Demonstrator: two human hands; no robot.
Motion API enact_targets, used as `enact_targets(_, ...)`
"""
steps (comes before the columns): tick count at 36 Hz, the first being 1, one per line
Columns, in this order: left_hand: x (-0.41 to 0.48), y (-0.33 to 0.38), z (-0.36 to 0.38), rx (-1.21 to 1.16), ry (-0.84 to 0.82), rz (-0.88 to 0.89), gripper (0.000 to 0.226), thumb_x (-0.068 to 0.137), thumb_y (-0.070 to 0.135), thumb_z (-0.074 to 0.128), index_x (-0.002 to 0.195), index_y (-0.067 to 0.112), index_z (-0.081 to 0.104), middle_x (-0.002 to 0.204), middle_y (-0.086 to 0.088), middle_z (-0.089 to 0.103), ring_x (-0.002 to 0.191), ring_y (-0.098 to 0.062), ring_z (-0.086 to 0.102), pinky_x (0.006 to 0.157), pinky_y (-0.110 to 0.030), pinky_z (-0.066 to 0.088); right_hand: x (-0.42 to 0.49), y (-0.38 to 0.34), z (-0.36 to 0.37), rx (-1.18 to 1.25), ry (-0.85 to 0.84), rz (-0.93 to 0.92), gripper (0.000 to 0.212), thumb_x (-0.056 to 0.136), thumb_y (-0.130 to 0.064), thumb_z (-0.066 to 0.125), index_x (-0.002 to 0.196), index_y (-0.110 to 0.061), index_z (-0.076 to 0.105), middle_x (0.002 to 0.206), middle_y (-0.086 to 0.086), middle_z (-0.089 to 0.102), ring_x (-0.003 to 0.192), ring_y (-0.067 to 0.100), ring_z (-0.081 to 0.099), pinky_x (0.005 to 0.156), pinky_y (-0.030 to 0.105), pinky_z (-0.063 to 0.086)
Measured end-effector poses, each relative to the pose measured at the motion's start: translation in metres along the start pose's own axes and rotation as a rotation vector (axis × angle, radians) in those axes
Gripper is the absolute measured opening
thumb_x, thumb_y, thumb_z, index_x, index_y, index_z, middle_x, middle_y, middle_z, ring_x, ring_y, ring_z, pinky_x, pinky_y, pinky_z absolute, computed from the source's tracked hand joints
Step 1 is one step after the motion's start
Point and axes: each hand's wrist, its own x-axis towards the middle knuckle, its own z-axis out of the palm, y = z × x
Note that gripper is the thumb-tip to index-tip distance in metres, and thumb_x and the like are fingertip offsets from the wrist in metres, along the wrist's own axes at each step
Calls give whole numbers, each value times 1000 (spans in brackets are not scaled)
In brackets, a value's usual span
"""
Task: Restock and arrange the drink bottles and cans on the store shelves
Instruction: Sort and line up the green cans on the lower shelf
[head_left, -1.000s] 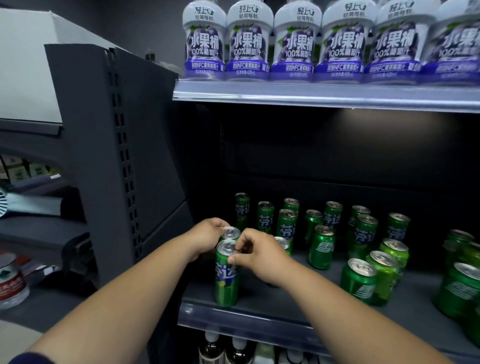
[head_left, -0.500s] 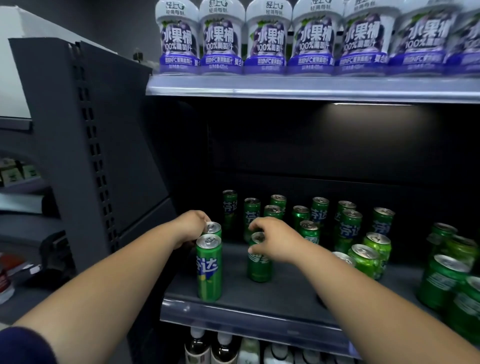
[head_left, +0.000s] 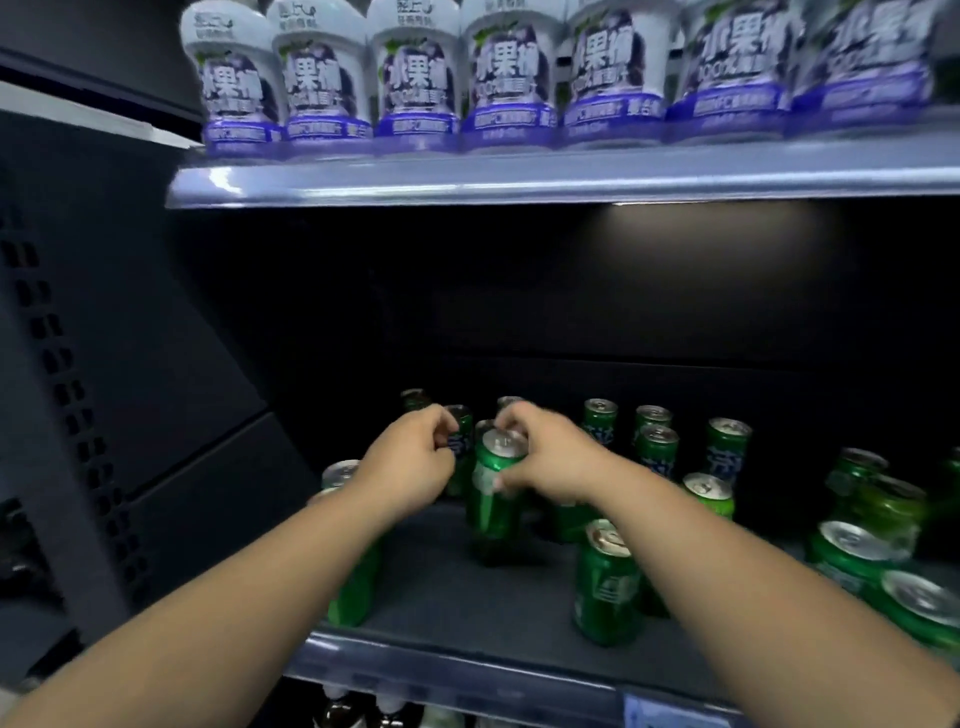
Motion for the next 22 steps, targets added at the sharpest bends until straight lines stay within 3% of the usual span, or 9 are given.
enact_targets(2, -6, 7, 19, -8, -23, -34, 17, 86, 12, 53, 92, 26, 56, 81, 3, 63, 75, -21, 60, 67, -32, 48, -14, 3, -30, 17, 72, -21, 65, 66, -26, 91, 121, -30, 55, 115, -5, 61, 99, 16, 62, 86, 35, 55)
enact_targets(4, -13, 13, 44, -35, -188, -56, 15, 89, 13, 53, 90, 28, 54, 77, 1, 62, 64, -17, 57, 58, -31, 45, -33, 10, -55, 39, 126, -24, 65, 66, -27, 92, 119, -31, 56, 114, -8, 60, 102, 15, 61, 89, 35, 53)
enact_targets(6, -22, 18, 72, -54, -412, -27, 23, 85, 14, 65, 98, 29, 55, 91, 0, 64, 73, -14, 59, 68, -35, 51, -56, 18, -74, 61, 162, -23, 62, 65, -26, 92, 115, -33, 57, 114, -12, 62, 106, 11, 61, 91, 36, 53)
enact_targets(10, -42, 26, 121, -150, -688, 59, 80, 58, 43, 86, 127, 38, 45, 120, 11, 62, 106, -5, 63, 96, -34, 53, -106, 40, -91, 91, 189, 41, 54, 62, -25, 92, 103, -37, 59, 108, -16, 66, 103, 5, 64, 84, 35, 57)
enact_targets(12, -49, 33, 139, -197, -676, 57, 89, 57, 48, 89, 130, 42, 39, 122, 17, 62, 110, 0, 61, 98, -29, 51, -129, 53, -93, 113, 199, 76, 50, 61, -26, 92, 99, -36, 61, 101, -16, 67, 98, 8, 66, 82, 40, 58)
enact_targets(16, -50, 45, 157, -223, -529, 67, 60, 65, 47, 87, 108, 35, 47, 105, 13, 68, 92, -2, 65, 76, -23, 52, -170, 78, -99, 131, 274, 156, 49, 61, -22, 93, 96, -33, 60, 98, -16, 67, 95, 14, 65, 86, 44, 55)
enact_targets(19, -48, 53, 163, -224, -577, 101, 58, 63, 48, 88, 102, 34, 48, 105, 13, 69, 94, -1, 66, 84, -29, 55, -192, 89, -103, 94, 241, 246, 54, 60, -25, 91, 101, -35, 58, 104, -17, 67, 92, 18, 69, 79, 49, 59)
enact_targets(22, -52, 67, 170, -282, -652, 119, 60, 63, 45, 90, 105, 33, 49, 109, 14, 69, 99, 1, 65, 91, -32, 55, -205, 99, -103, -64, 179, 314, 57, 61, -33, 92, 101, -38, 53, 102, -17, 64, 90, 14, 65, 77, 44, 57)
